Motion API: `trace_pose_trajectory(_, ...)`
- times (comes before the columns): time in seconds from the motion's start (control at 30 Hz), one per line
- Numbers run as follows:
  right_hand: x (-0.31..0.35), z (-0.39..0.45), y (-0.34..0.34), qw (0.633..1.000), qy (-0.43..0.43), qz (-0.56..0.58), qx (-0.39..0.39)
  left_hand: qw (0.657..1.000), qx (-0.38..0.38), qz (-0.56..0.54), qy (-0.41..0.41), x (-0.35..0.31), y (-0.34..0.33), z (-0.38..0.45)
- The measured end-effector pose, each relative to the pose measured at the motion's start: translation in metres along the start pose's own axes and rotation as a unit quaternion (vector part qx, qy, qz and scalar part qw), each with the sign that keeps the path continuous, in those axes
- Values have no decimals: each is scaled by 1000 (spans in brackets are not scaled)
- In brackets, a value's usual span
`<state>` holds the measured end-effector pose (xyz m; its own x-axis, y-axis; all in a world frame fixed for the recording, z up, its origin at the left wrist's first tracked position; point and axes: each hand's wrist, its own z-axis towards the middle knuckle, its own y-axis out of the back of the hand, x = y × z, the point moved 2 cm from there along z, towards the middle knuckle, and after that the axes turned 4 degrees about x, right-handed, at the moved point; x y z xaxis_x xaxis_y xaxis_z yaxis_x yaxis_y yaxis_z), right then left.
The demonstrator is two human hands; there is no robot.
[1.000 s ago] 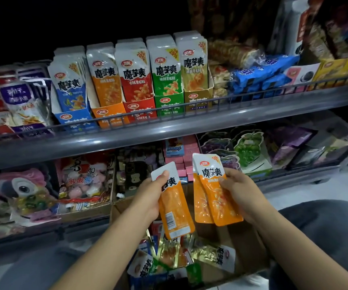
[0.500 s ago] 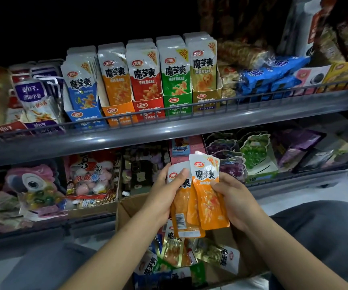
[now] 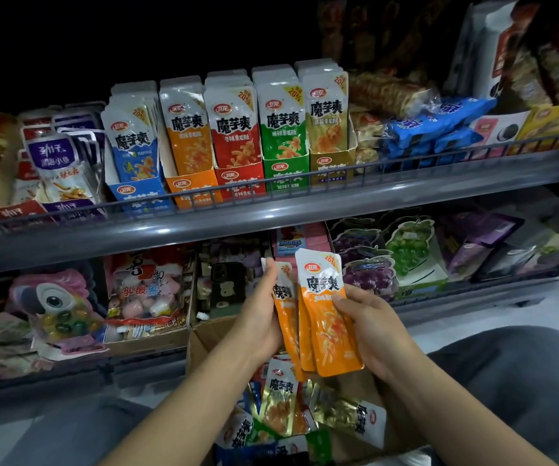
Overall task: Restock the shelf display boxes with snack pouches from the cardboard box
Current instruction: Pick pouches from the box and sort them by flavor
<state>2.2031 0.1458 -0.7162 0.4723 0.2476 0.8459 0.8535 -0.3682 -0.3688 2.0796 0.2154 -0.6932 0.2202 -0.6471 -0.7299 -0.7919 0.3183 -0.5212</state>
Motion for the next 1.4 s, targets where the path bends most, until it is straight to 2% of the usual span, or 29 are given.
trace_pose_trajectory(0.1,-2,-2,-8,999,30,-9,-20,1000,-8,13,6,2,-1,1)
trace_pose_trajectory(0.2,-5,-2,-17,993,73,-79,-43,1000,-6,23,10,4,-4,4)
trace_pose_trajectory(0.37,3,-7,-35,955,150,-253,-27,998,12,20,-63,-4,-6,4)
trace_pose_trajectory(0.5,11,-4,-41,941,173,-288,-39,995,38,-12,-86,-12,-11,2)
trace_pose_trajectory(0.57,16,-2,-44,932,195,-298,-67,995,15,-21,-95,-13,-13,1)
trace_pose_trajectory(0.67,20,3,-45,915,237,-308,-109,982,-84,88,-142,-14,-8,4)
trace_pose_trajectory(0.77,20,8,-45,885,277,-346,-144,977,-122,101,-143,-14,-6,5)
trace_pose_trajectory(0.9,27,12,-46,867,305,-384,-92,974,-131,88,-160,-27,-7,4)
trace_pose_trajectory(1.03,42,11,-46,878,243,-407,62,977,-115,35,-174,-50,-8,-3)
trace_pose_trajectory(1.07,43,10,-49,873,236,-420,80,978,-107,26,-180,-55,-9,-5)
trace_pose_trajectory(1.13,47,10,-56,853,260,-448,69,978,-98,28,-184,-65,-11,-9)
trace_pose_trajectory(1.23,56,12,-71,846,292,-443,51,980,-78,58,-175,-85,-12,-18)
trace_pose_trajectory(1.4,82,23,-97,836,327,-437,59,940,-106,240,-220,-152,6,-29)
